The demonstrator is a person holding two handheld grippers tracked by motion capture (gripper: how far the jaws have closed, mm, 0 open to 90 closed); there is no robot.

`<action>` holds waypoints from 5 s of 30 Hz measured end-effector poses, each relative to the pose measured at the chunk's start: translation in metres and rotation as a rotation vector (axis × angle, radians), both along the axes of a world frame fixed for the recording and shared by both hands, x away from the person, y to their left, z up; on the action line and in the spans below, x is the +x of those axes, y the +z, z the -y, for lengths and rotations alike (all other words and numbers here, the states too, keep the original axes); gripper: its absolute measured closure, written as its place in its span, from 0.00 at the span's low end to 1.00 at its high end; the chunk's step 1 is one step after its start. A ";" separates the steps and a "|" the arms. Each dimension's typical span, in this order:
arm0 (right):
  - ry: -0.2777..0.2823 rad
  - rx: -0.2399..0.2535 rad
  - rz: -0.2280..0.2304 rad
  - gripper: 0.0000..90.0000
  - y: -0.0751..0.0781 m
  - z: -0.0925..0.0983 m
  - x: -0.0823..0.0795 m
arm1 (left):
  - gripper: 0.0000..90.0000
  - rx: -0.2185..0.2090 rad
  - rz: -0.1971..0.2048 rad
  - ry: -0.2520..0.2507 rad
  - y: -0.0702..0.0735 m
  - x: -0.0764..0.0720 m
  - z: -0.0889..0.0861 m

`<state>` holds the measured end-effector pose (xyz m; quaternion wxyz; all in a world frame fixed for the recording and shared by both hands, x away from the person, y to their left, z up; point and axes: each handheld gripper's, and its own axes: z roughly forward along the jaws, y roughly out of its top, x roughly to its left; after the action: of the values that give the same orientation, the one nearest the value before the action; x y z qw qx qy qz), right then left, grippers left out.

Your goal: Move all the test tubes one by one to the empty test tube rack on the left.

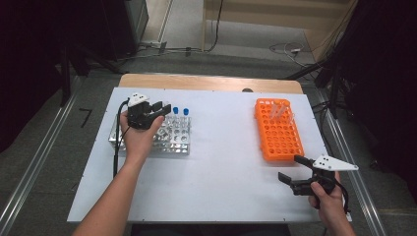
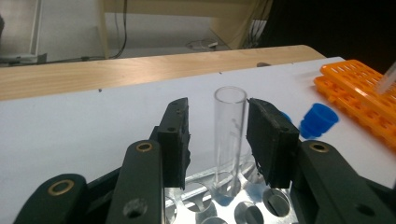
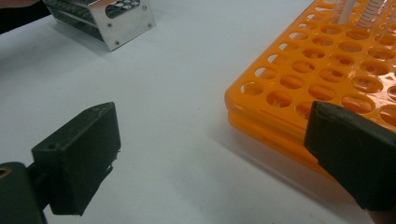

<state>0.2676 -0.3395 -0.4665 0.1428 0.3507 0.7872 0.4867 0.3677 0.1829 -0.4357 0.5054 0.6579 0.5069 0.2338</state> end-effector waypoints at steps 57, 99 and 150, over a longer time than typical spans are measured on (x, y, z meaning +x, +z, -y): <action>-0.098 0.033 0.031 0.05 0.014 0.003 0.029 | 0.00 -0.059 0.128 -0.216 0.005 -0.127 0.004; -0.295 -0.054 -0.032 0.66 -0.005 0.013 0.146 | 0.00 -0.071 0.089 -0.224 -0.020 -0.144 -0.001; -0.139 0.025 0.115 0.82 0.045 -0.031 0.079 | 0.00 -0.063 0.087 -0.235 -0.018 -0.145 0.005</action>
<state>0.3471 -0.3082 -0.4215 0.2167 0.3779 0.7452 0.5048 0.2225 0.1777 -0.4537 0.5713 0.6858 0.4112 0.1851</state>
